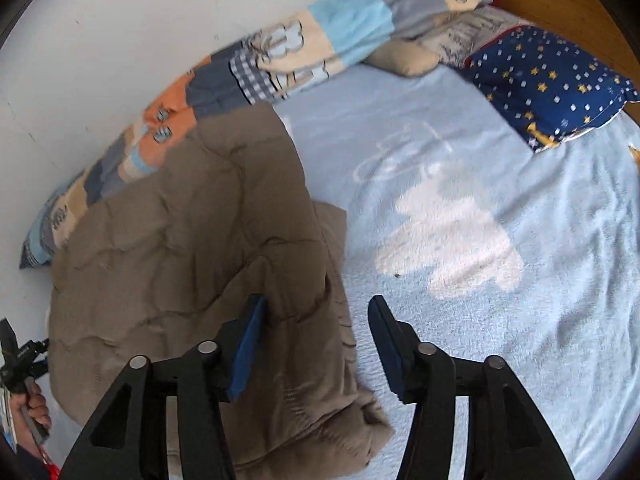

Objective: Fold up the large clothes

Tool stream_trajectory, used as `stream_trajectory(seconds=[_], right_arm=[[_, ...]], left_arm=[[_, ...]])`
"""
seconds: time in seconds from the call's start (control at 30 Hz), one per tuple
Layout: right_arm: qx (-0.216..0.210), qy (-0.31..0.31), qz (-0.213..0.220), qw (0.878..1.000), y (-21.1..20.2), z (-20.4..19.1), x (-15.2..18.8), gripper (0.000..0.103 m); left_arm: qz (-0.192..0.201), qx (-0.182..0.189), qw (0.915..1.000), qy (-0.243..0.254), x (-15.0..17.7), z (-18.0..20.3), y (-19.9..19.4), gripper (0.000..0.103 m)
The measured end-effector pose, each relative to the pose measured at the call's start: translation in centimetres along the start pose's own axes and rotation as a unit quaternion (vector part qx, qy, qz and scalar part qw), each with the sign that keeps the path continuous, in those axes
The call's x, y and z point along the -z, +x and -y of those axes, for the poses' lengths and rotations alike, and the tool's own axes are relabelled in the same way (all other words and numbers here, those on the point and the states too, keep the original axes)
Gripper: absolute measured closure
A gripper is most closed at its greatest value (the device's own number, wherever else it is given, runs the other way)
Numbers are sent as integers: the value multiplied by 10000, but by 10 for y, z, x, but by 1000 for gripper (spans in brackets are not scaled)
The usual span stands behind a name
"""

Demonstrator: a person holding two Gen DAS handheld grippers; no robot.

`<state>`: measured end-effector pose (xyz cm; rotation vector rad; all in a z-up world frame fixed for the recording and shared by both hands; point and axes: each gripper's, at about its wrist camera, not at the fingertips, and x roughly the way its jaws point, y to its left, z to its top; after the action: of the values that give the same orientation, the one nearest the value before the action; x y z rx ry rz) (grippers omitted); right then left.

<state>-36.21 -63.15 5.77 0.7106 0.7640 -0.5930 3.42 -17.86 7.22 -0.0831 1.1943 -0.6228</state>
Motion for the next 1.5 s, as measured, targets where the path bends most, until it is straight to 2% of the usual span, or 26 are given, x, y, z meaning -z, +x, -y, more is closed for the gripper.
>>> stream_trajectory(seconds=[0.13, 0.3, 0.4, 0.5, 0.57, 0.67, 0.8, 0.87, 0.93, 0.97, 1.0, 1.03, 1.17, 1.23, 1.33, 1.5], right_arm=[[-137, 26, -231, 9996, 22, 10, 0, 31], [-1256, 399, -602, 9895, 46, 25, 1, 28], [-1630, 187, -802, 9832, 63, 24, -1, 22], [-2109, 110, -1007, 9722, 76, 25, -4, 18], [-2338, -233, -1148, 9652, 81, 16, -5, 11], [-2611, -767, -1335, 9530, 88, 0, -8, 7], [-2666, -975, -1480, 9474, 101, -11, -16, 7], [-2615, -1093, -1406, 9486, 99, -21, -15, 14], [-2517, -1232, -1173, 9527, 90, -31, -11, 40], [-2422, -1354, -1053, 9549, 84, -36, -8, 44], [-2243, -1558, -915, 9576, 75, -43, -6, 53], [-2091, -1722, -790, 9594, 64, -49, -3, 60], [-1672, -1997, -283, 9651, 29, -68, 4, 67], [-1693, -2010, -173, 9647, 15, -73, 7, 69], [-1752, -1998, 20, 9641, -7, -72, 3, 70], [-1821, -2176, 182, 9587, -43, -86, -1, 71]], left_arm=[[-350, 132, 9993, 82, -6, -1, 20, 40], [-823, 246, 9954, 416, -13, 7, 46, 40], [-1026, 291, 9908, 834, -19, 16, 58, 40], [-1250, 561, 9866, 883, -27, 16, 71, 40], [-1380, 753, 9832, 928, -33, 17, 78, 40], [-1482, 950, 9780, 1117, -41, 21, 87, 40], [-1580, 1189, 9735, 1152, -54, 21, 100, 40], [-1595, 1188, 9724, 1223, -60, 27, 104, 40], [-1558, 1141, 9736, 1217, -65, 36, 108, 41], [-1546, 1156, 9728, 1280, -65, 40, 107, 55], [-1536, 1154, 9716, 1378, -65, 46, 102, 65], [-1482, 1027, 9720, 1504, -64, 53, 95, 68], [-1250, 607, 9755, 1707, -62, 73, 83, 76], [-1034, 553, 9780, 1727, -58, 83, 71, 78], [-789, 709, 9810, 1623, -53, 88, 45, 79], [-555, 918, 9811, 1611, -50, 97, 6, 79]])
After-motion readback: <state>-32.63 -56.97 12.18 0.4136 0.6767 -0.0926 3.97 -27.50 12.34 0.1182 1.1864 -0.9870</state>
